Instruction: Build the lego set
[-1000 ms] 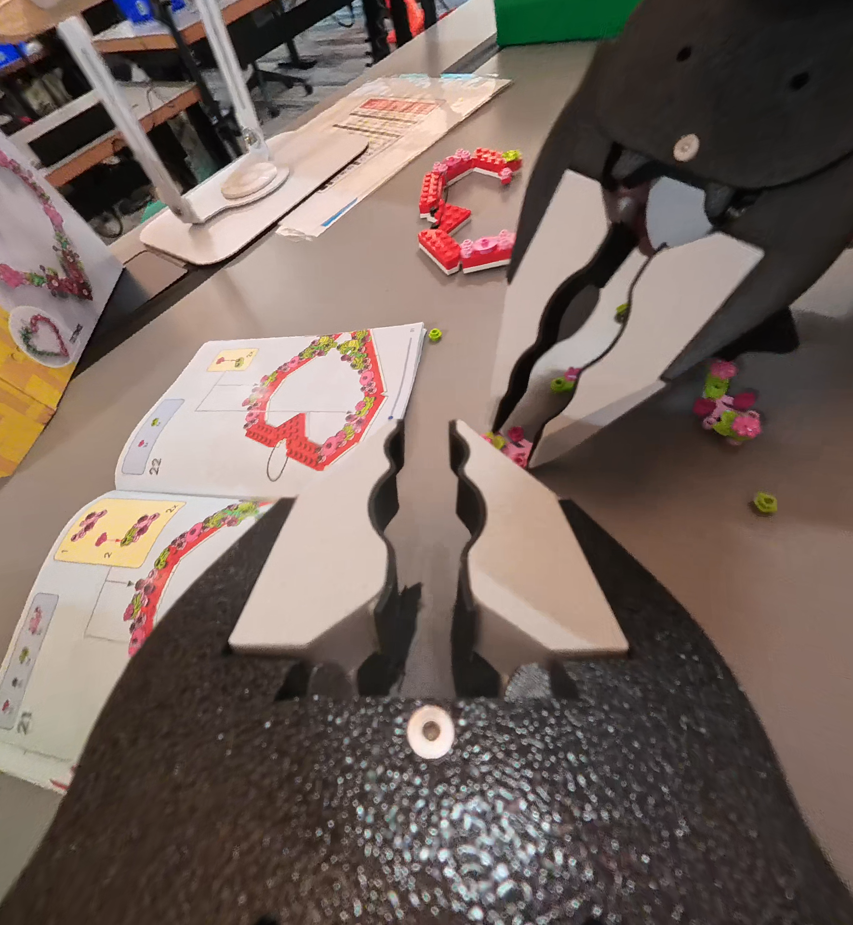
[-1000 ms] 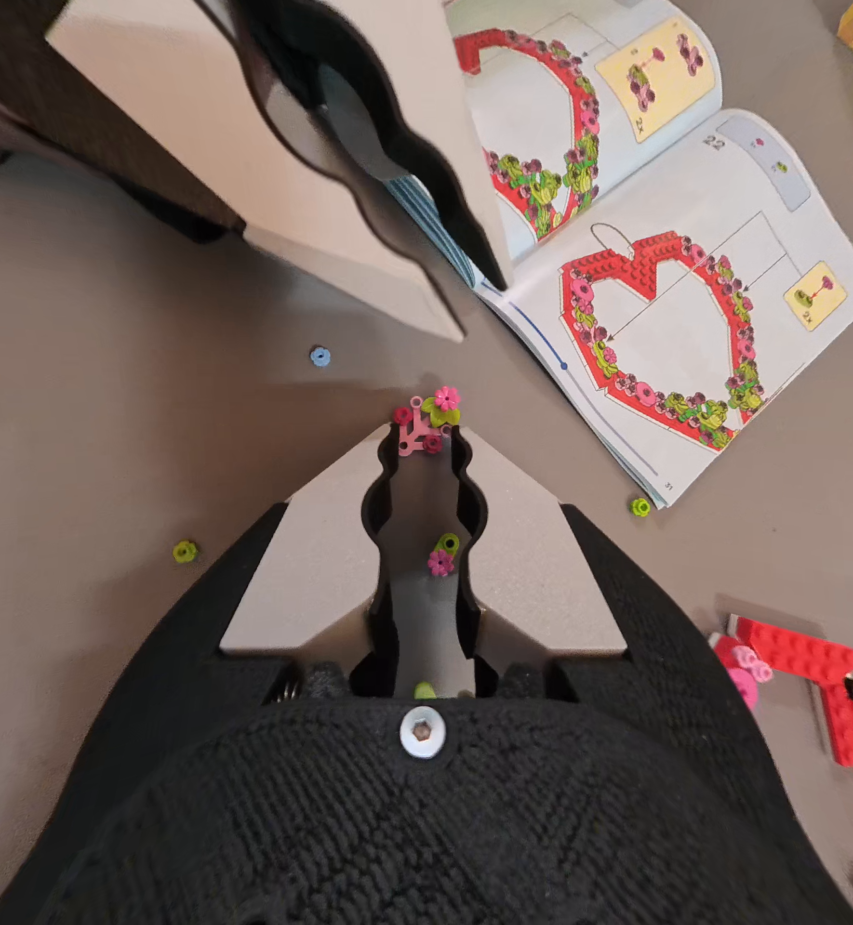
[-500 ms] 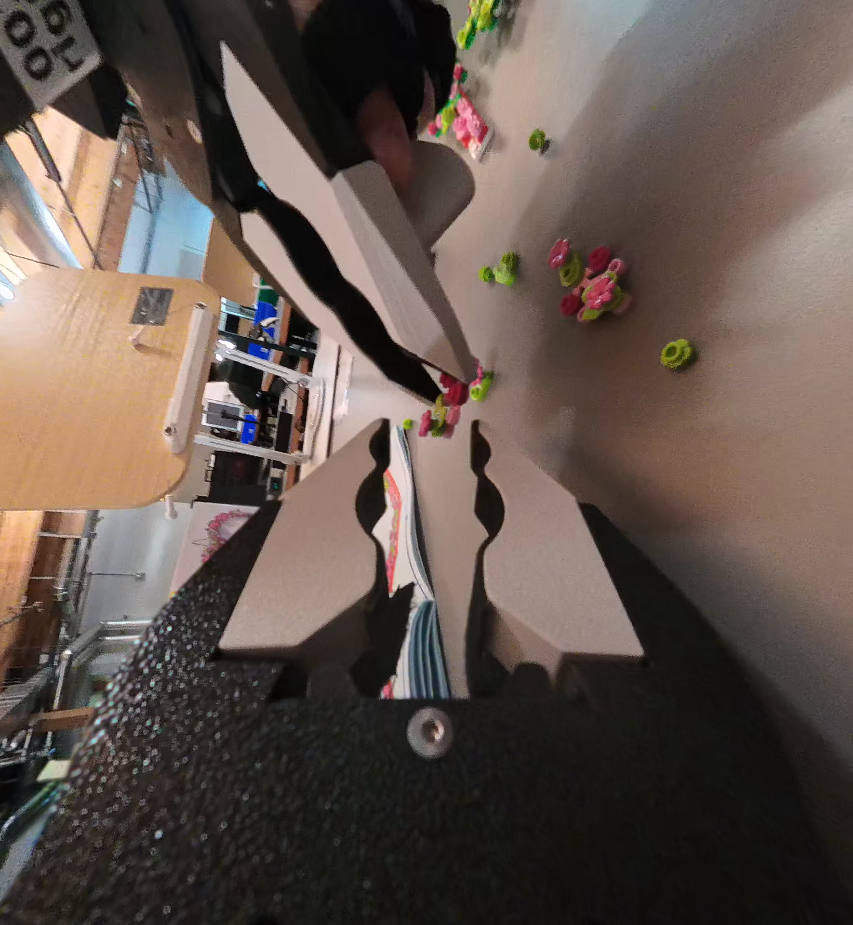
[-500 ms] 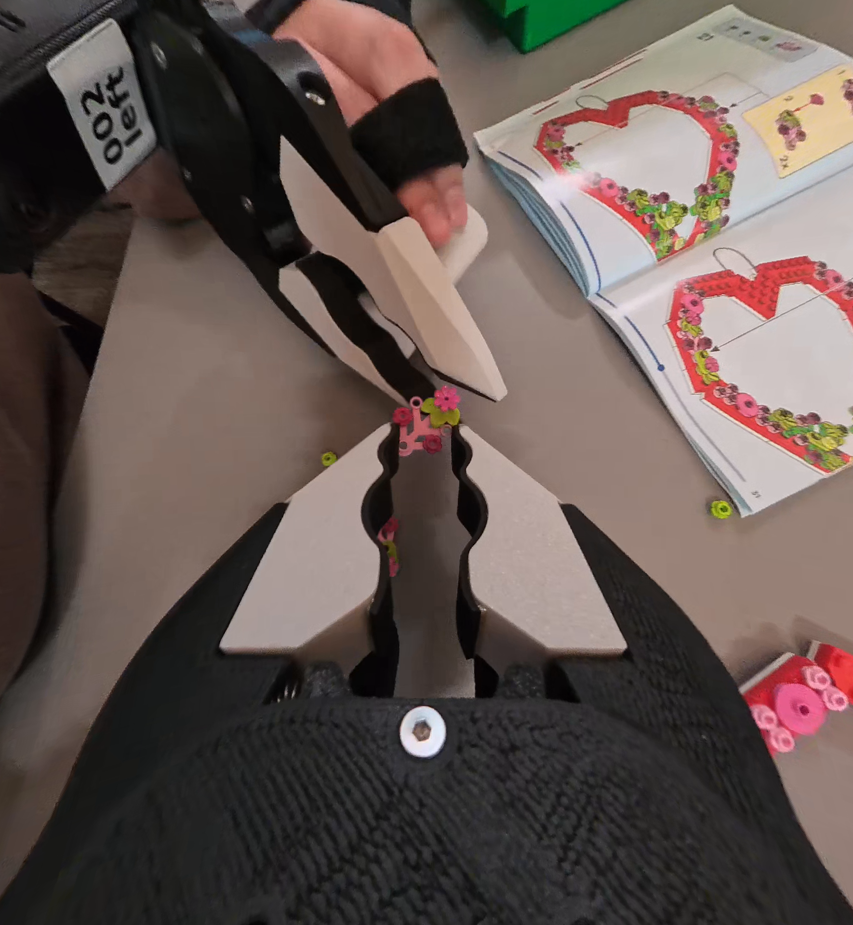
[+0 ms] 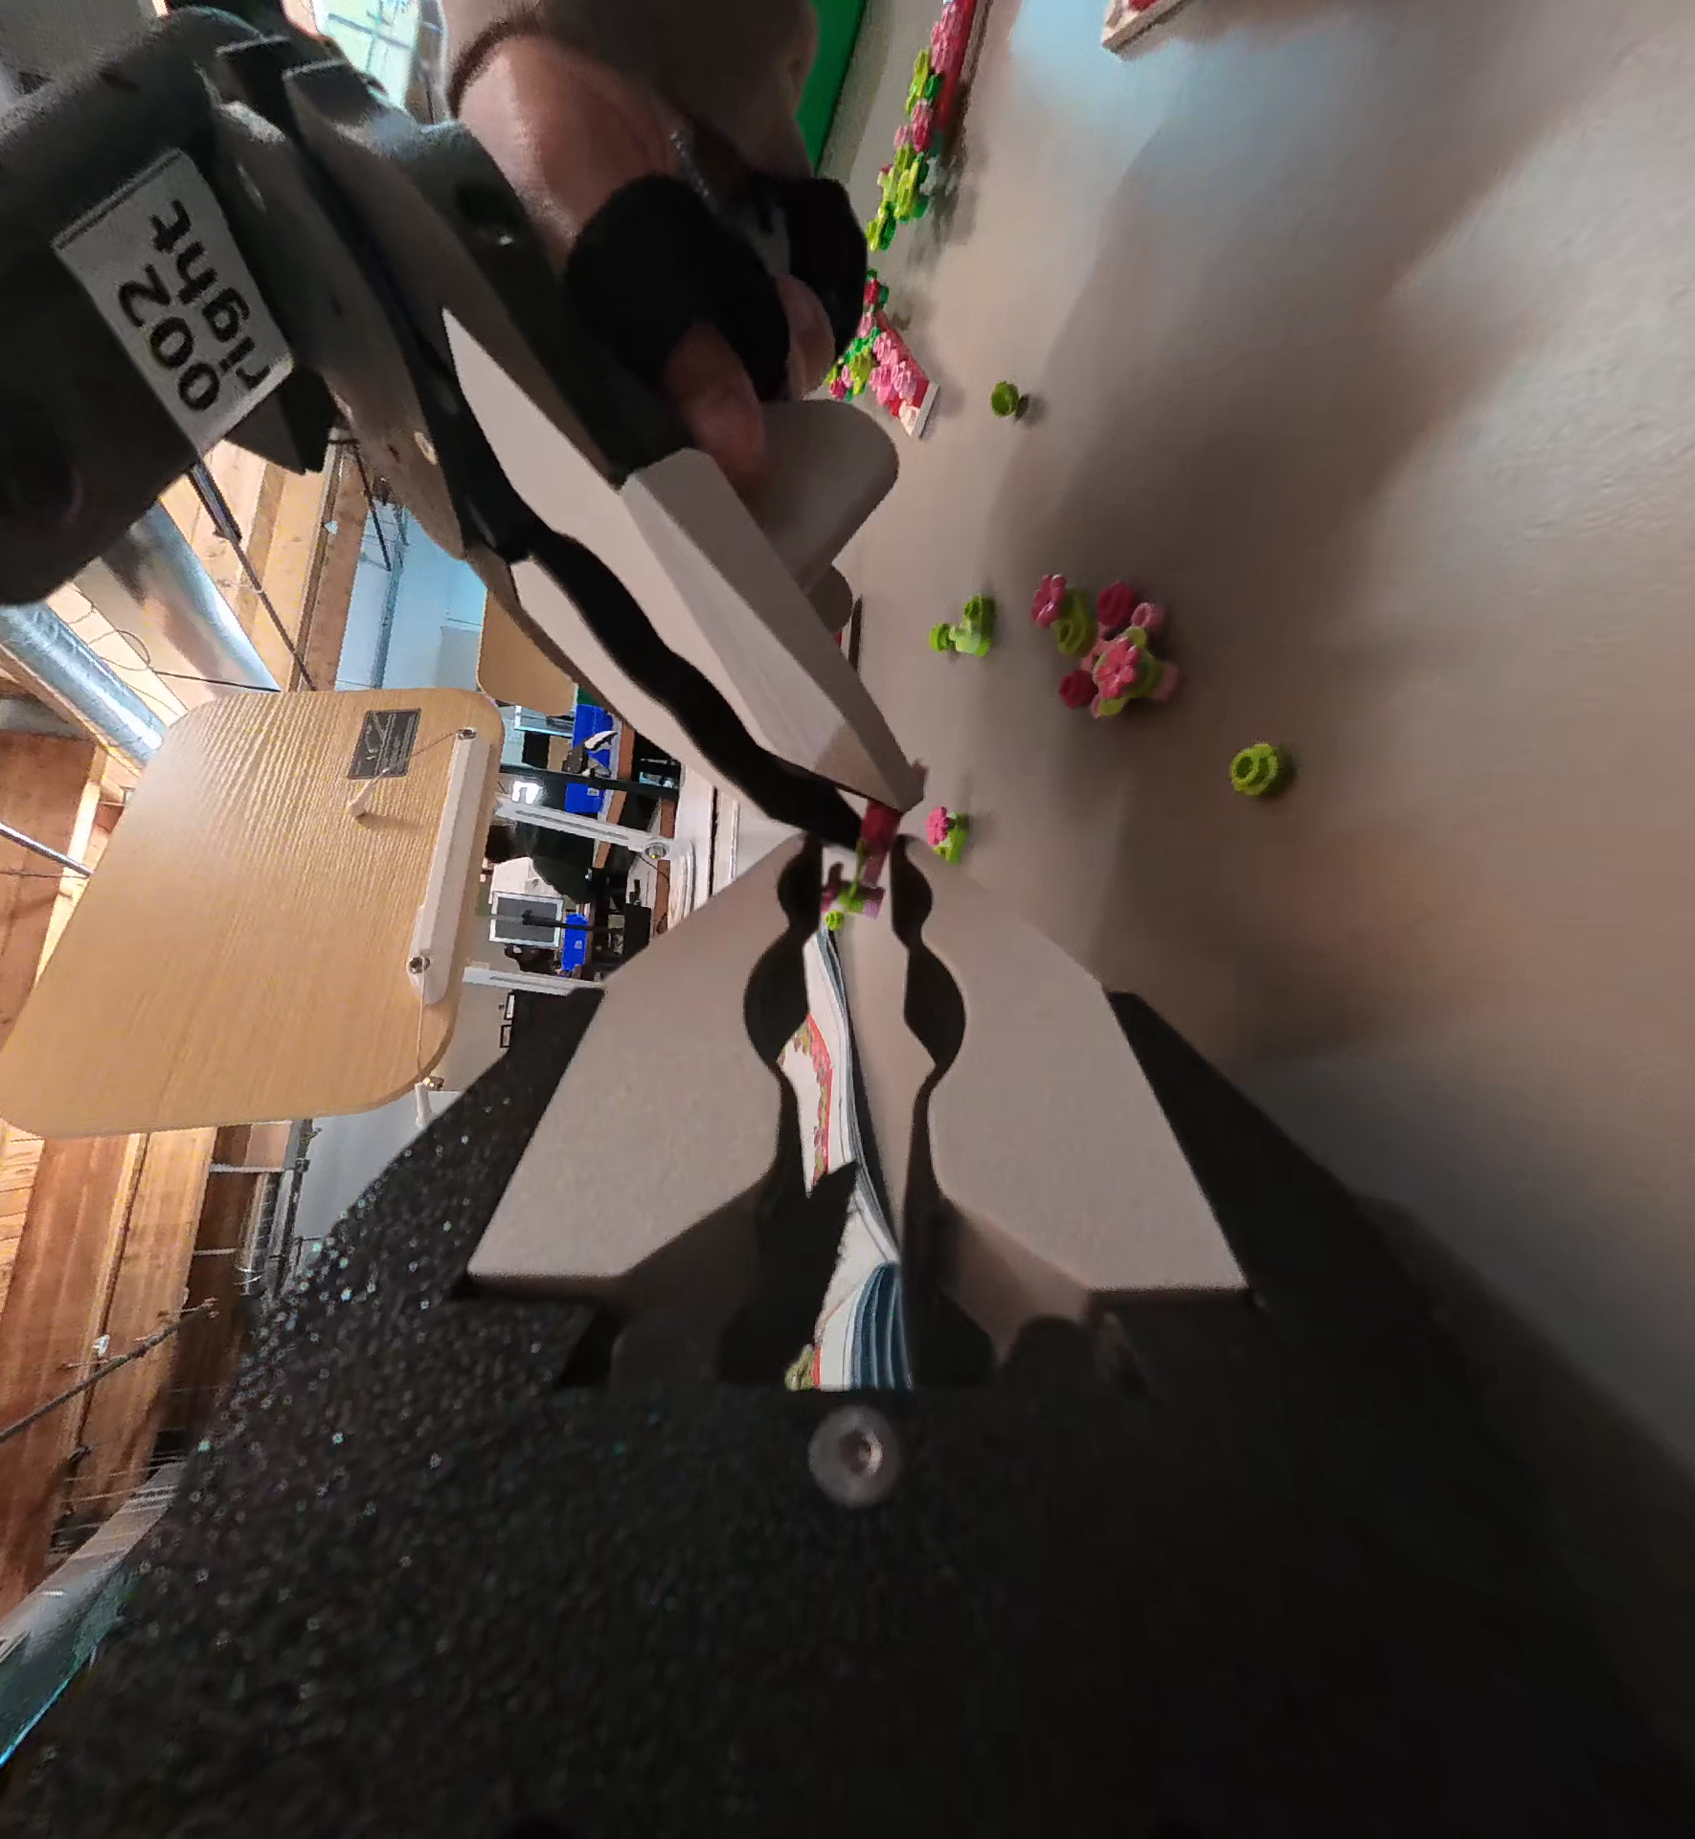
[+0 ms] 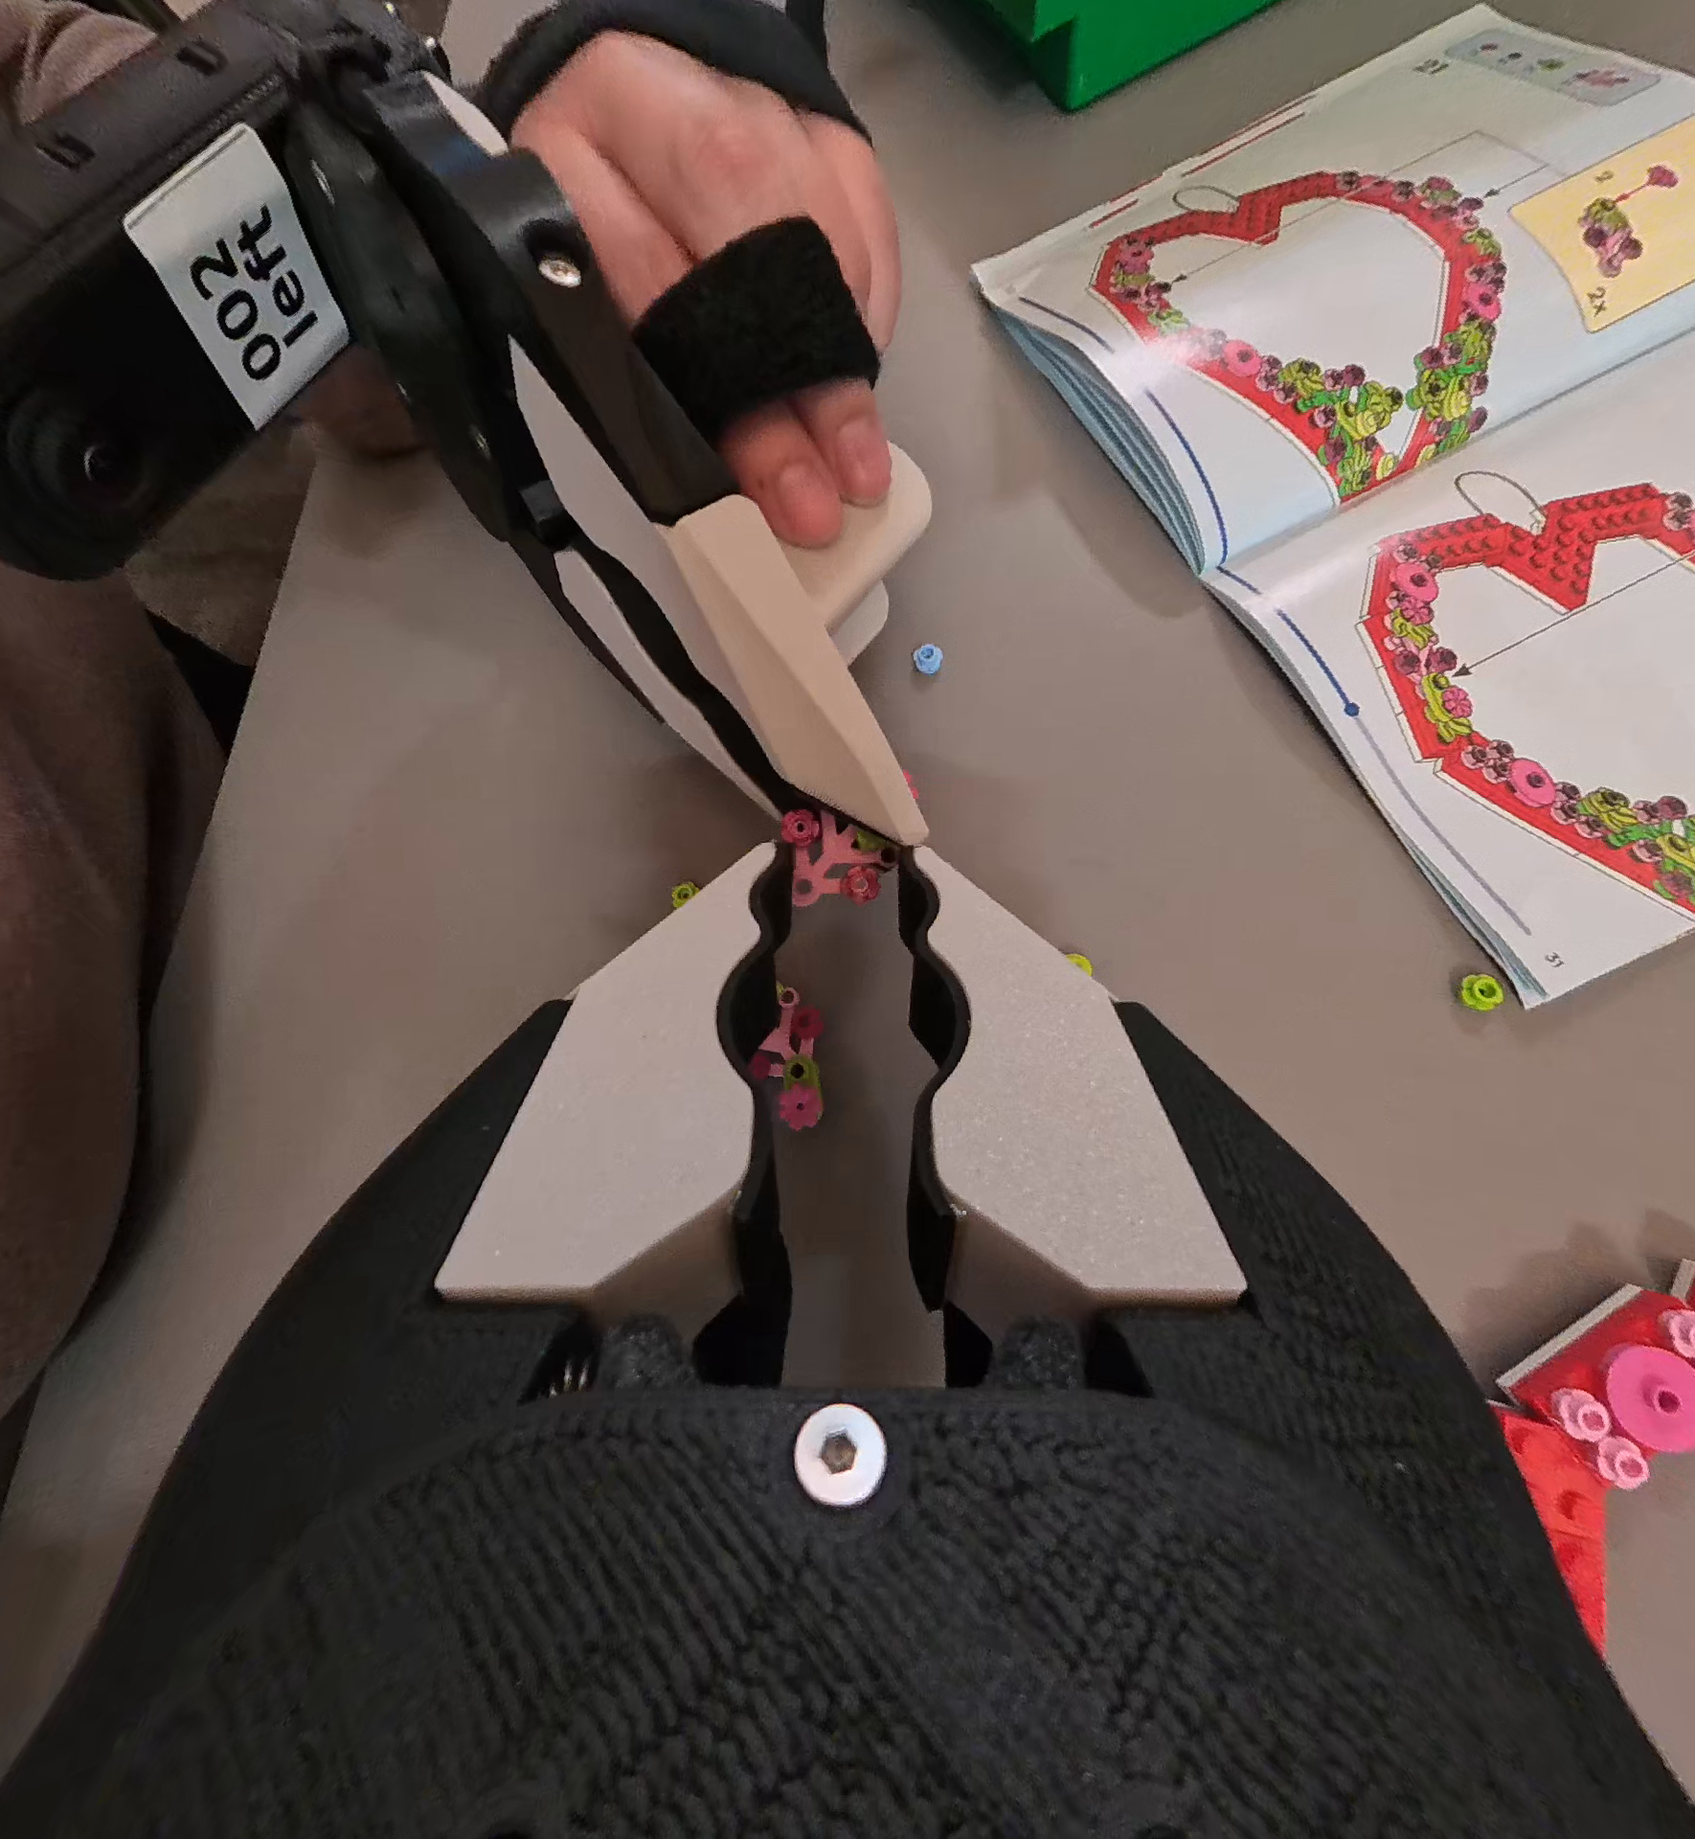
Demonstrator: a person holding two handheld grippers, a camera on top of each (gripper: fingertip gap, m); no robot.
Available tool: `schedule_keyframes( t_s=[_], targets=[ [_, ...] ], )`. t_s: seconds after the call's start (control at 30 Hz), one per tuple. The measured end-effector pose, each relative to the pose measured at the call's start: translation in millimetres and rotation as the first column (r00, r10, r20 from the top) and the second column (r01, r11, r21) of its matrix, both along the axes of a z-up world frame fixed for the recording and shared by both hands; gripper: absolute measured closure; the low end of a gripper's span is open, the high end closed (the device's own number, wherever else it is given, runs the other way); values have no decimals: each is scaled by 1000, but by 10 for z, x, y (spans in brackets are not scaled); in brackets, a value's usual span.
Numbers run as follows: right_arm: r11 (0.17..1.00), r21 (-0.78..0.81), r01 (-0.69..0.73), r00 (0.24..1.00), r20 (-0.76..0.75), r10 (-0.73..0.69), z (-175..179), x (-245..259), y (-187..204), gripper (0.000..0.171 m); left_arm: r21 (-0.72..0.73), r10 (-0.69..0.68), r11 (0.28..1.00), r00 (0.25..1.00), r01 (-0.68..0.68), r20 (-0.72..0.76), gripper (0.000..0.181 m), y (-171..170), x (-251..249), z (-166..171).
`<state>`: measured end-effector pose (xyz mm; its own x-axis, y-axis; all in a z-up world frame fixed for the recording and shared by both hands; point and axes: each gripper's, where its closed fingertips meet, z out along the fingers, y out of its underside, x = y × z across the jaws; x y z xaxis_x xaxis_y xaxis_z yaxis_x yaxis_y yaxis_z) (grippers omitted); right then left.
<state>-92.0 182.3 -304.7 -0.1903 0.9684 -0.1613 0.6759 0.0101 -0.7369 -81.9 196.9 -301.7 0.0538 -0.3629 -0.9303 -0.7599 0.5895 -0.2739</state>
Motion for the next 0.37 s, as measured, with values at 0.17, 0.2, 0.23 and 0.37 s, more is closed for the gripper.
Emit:
schedule_keyframes(
  t_s=[0.17, 0.2, 0.23, 0.37],
  targets=[
    [990, 109, 94, 996, 3, -95, -33, 95, 264, 140, 17, 58, 998, 997, -57, -60, 174, 85, -91, -45],
    [986, 127, 111, 993, 18, -114, -68, 130, 322, 143, 17, 68, 998, 995, -67, -74, 174, 99, -110, -63],
    [982, 137, 127, 991, 31, -133, -106, 156, 369, 145, 20, 79, 997, 993, -77, -84, 174, 115, -126, -71],
    [978, 128, 164, 983, 60, -173, -244, 174, 431, 151, 37, 121, 992, 985, -117, -126, 174, 178, -178, -119]
  ],
)
